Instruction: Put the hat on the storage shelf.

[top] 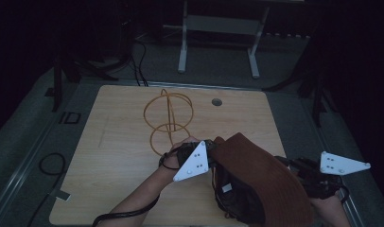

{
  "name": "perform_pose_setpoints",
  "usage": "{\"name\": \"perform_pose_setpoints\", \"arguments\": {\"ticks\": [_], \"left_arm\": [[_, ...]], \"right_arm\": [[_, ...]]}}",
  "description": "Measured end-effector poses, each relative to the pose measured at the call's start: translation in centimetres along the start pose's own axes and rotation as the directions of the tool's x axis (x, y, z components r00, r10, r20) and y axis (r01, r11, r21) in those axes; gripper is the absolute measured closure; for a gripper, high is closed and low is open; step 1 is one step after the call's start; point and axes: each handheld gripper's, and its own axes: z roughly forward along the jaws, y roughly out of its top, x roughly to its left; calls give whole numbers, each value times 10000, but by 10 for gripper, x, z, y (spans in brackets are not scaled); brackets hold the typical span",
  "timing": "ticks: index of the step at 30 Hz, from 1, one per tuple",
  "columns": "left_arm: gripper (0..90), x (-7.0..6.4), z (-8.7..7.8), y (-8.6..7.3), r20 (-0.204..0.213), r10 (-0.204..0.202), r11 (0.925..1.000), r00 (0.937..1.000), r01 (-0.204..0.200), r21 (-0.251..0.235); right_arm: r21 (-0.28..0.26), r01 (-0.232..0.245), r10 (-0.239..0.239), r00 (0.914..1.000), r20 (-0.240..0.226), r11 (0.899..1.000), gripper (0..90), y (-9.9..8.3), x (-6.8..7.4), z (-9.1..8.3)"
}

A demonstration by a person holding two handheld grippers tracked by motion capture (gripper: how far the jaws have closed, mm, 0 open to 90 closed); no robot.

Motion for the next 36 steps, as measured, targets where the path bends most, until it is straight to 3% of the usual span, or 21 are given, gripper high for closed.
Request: {"name": "perform_pose_setpoints", "arguments": {"ticks": [4,7,8,9,10,11,15,16,19,21,23,25,26,29,30,32,33,36], "left_arm": [[855,-3,3,2,240,363,9993,9991,-364,43],[855,-4,3,2,287,538,9986,9981,-538,-26],[855,-4,4,3,191,691,9976,9974,-692,82],[855,-4,5,3,198,701,9975,9973,-702,49],[855,-4,5,3,198,701,9975,9973,-702,49],[855,-5,6,3,77,720,9974,9974,-721,95],[855,-6,8,4,-48,818,9964,9966,-817,238],[854,-5,9,4,-76,812,9963,9967,-809,288],[854,-5,10,4,-159,817,9962,9965,-812,330],[854,-3,11,3,-251,809,9959,9964,-798,425],[854,-3,11,3,-342,831,9952,9960,-811,552],[854,-2,11,2,-372,796,9953,9961,-773,581],[854,-1,10,1,-498,771,9952,9958,-739,647],[854,1,9,-1,-605,647,9959,9961,-607,667],[854,2,8,-1,-631,604,9961,9962,-561,678],[853,2,8,-3,-727,546,9961,9959,-493,727],[853,3,8,-3,-714,539,9962,9960,-487,728],[825,6,6,-5,-1022,350,9969,9941,-275,733]], "right_arm": [[375,646,-592,9897,-1306,9972,413,2,15,15],[476,854,-763,9828,-1684,9952,392,1,19,20],[499,850,-735,9772,-1992,9951,384,1,21,23],[508,750,-600,9663,-2504,9959,357,0,22,29],[508,750,-600,9663,-2504,9959,357,0,22,29],[526,649,-473,9576,-2842,9965,315,-2,23,36],[744,405,-169,9556,-2940,9964,297,-3,22,47],[784,353,-92,9506,-3103,9963,300,-3,22,52],[757,344,-88,9486,-3164,9965,331,-2,22,55],[625,418,-185,9420,-3350,9972,409,-2,22,59],[543,420,-192,9298,-3675,9976,510,-2,22,61],[445,467,-264,9246,-3799,9979,607,-3,23,61],[377,551,-368,9254,-3772,9978,670,-3,23,61],[199,589,-493,9449,-3236,9981,870,-2,23,59],[152,595,-523,9535,-2969,9981,890,-2,22,58],[229,527,-437,9555,-2916,9983,895,-1,21,58],[255,595,-507,9631,-2643,9979,900,0,22,57],[264,610,-540,9751,-2151,9978,900,2,25,56]]}}
